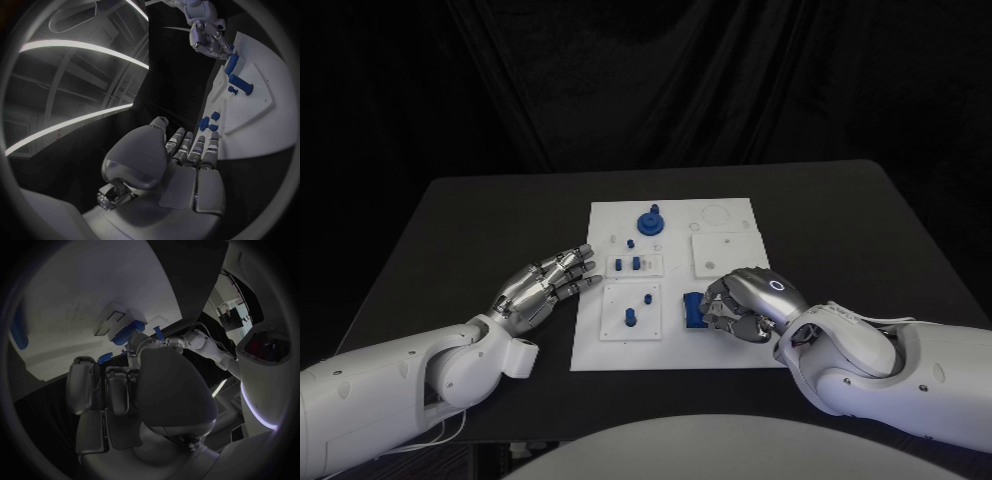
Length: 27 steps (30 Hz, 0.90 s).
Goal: Assemble the parts on the task board
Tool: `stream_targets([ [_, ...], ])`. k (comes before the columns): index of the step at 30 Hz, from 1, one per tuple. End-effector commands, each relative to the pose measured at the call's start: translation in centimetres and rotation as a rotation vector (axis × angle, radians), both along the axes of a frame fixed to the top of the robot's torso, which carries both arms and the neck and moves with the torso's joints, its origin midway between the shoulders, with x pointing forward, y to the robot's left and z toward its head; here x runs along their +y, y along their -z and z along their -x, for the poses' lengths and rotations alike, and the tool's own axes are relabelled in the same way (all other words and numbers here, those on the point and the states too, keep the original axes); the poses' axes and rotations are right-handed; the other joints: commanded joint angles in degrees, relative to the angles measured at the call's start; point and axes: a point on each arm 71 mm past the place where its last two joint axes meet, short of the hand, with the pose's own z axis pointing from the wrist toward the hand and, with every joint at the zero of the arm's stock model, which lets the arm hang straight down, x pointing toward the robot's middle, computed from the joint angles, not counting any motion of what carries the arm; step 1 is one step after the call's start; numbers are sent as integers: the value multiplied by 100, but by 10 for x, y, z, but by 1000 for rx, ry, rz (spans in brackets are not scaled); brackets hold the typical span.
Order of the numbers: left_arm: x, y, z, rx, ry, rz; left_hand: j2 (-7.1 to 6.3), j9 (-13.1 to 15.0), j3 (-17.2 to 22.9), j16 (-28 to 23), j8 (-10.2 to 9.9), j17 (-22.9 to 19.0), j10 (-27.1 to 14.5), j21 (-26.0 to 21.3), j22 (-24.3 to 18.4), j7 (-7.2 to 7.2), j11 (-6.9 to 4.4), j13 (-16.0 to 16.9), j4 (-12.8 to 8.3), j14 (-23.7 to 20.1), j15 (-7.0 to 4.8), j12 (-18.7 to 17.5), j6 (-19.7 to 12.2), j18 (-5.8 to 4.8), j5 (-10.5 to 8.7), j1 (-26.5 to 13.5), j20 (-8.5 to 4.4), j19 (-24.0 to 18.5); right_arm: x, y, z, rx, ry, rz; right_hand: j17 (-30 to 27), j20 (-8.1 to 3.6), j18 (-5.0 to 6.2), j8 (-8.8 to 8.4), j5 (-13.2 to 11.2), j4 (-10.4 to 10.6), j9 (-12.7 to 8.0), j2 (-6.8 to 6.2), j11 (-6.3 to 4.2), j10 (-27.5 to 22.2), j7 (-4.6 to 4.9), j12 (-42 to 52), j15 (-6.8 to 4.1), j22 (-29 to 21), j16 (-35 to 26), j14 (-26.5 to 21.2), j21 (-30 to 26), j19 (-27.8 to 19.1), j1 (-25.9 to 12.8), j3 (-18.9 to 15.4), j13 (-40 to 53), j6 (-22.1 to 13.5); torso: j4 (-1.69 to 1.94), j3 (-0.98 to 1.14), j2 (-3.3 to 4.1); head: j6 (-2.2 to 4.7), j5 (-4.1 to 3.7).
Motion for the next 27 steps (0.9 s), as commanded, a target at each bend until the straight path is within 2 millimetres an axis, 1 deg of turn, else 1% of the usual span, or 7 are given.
stream_targets([
  [1, -1, -1, 1, -5, 8, 18, -35, 6, 41, 20, 19, 8, 19, 2, 5, 251, 37, 7, 1, -6, -8, 39, 28, 31, 11, 25, -3, 37, 0, 2, 0, 16, 14, 16, 1316, 19, -41, -56, -35, 30, -15, -22, 13, 594, 21, 31, 20, 1147, -8, 569, 43, 143, -46, 61, 1507, -132, 0, 0, 0, 1, 3],
  [6, -2, 0, 1, -4, 10, 19, -35, 6, 41, 20, 19, 8, 19, 2, 5, 251, 37, 7, 1, -6, -8, 39, 28, 31, 11, 25, -3, 37, 0, 3, 0, 23, 12, 22, 1299, 47, -45, -278, -27, 70, -107, -1, 72, 594, 95, 31, 66, 1149, -17, 565, 56, 147, -64, 147, 1507, -300, 0, 0, 0, 1, -10],
  [7, -2, 0, 1, -4, 10, 20, -35, 6, 41, 20, 19, 8, 19, 2, 5, 251, 37, 7, 1, -6, -8, 39, 28, 31, 11, 25, -3, 37, 0, 3, 0, 25, 12, 25, 1291, 75, -44, -416, -11, 104, -180, 38, 112, 594, 137, 31, 100, 1147, -20, 564, 52, 145, -92, 204, 1507, -373, 0, 0, 0, 1, -12],
  [9, -2, 0, 1, -4, 11, 20, -35, 6, 41, 20, 19, 8, 19, 2, 5, 251, 37, 7, 1, -6, -8, 39, 28, 31, 11, 25, -3, 37, 0, 3, 0, 27, 11, 28, 1278, 98, -43, -528, -11, 138, -251, 94, 139, 594, 168, 31, 124, 1146, -28, 561, 50, 143, -146, 251, 1507, -411, 0, 0, 0, 1, -11],
  [16, -2, 0, 1, -3, 11, 19, -39, 7, 54, 29, 22, 9, 25, 2, 4, 256, 47, 7, 2, -3, -3, 49, 39, 34, 15, 25, -3, 38, 0, 3, 1, 28, 6, 27, 1245, 147, -40, -814, 3, 134, -473, 232, 186, 594, 231, 31, 168, 1143, -45, 554, 49, 140, -285, 365, 1507, -501, 0, 0, 0, 1, -21],
  [21, -2, 0, 1, -4, 10, 20, -39, 8, 58, 33, 23, 9, 27, 2, 4, 258, 50, 8, 1, -2, -3, 56, 44, 34, 17, 25, -3, 39, 0, -1, 4, 13, 0, 4, 1244, 140, -38, -927, 35, 88, -572, 213, 143, 594, 230, 31, 143, 1144, -44, 554, 56, 141, -261, 422, 1507, -540, 0, 0, 0, 1, -17],
  [27, -2, -1, 1, -9, 7, 24, -40, 11, 81, 52, 31, 11, 51, 7, 11, 266, 77, 13, -2, 5, 7, 103, 75, 40, 27, 30, -3, 46, -2, -11, 7, -16, -1, -33, 1246, 122, -38, -973, 95, 53, -626, 197, 110, 594, 210, 31, 116, 1146, -43, 554, 63, 143, -237, 466, 1507, -519, 0, 0, 0, 1, -32],
])
